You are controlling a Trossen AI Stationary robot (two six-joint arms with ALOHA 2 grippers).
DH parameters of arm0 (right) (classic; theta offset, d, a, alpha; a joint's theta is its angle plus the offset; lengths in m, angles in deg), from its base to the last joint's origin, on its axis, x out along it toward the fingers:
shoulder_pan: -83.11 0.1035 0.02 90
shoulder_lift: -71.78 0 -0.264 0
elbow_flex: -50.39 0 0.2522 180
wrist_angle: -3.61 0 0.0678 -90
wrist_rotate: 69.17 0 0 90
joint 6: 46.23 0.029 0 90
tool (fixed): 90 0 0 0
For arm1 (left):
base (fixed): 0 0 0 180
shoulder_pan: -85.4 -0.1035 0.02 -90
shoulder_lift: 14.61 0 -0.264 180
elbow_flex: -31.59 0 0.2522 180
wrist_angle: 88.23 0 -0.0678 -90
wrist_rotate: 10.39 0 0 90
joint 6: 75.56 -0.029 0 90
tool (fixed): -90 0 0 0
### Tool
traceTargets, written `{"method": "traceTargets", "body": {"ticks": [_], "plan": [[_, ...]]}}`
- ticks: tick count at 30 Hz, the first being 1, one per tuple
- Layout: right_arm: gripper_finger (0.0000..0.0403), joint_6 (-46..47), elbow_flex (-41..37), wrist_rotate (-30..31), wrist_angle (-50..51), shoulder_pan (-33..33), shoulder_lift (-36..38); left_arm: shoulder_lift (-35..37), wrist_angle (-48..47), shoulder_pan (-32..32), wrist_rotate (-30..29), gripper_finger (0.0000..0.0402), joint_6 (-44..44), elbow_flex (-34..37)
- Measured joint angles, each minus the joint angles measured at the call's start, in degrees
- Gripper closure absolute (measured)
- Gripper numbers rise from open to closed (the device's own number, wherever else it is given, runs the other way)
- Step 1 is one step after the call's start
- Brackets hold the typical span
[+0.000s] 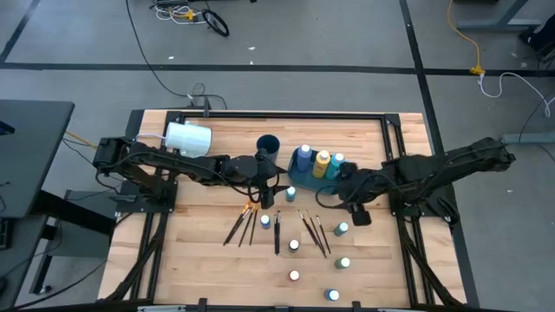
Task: Pick & Place Paint Supplies
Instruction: Put the small red paint bottle into the blue bin
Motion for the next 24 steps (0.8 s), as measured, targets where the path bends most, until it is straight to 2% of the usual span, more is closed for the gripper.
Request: {"method": "traceTargets", "body": {"ticks": [2, 5, 8, 14, 24], "plan": [[0.0195, 2.7, 1.8, -0.5, 6.3, 0.3, -0.4, 0.0, 0.0, 0.0, -0.9, 0.0152, 0.6, 0.0], [0.0195, 6.9, 1.5, -4.6, 12.5, 0.3, -1.2, 0.0, 0.1, 0.0, -1.2, 0.0152, 1.3, 0.0], [0.0195, 7.4, 0.3, -5.0, 16.3, 0.4, -2.0, 0.0, 0.1, 0.0, -1.2, 0.0152, 1.4, 0.0], [0.0183, 2.5, -3.6, 0.9, 13.6, 0.3, -2.3, 0.0, -0.1, 0.0, -1.1, 0.0152, 2.6, 0.0], [0.0147, 4.9, -8.0, 0.9, 11.6, 0.2, -2.7, 0.0, -0.1, 0.0, -0.7, 0.0152, 4.0, 0.0]]}}
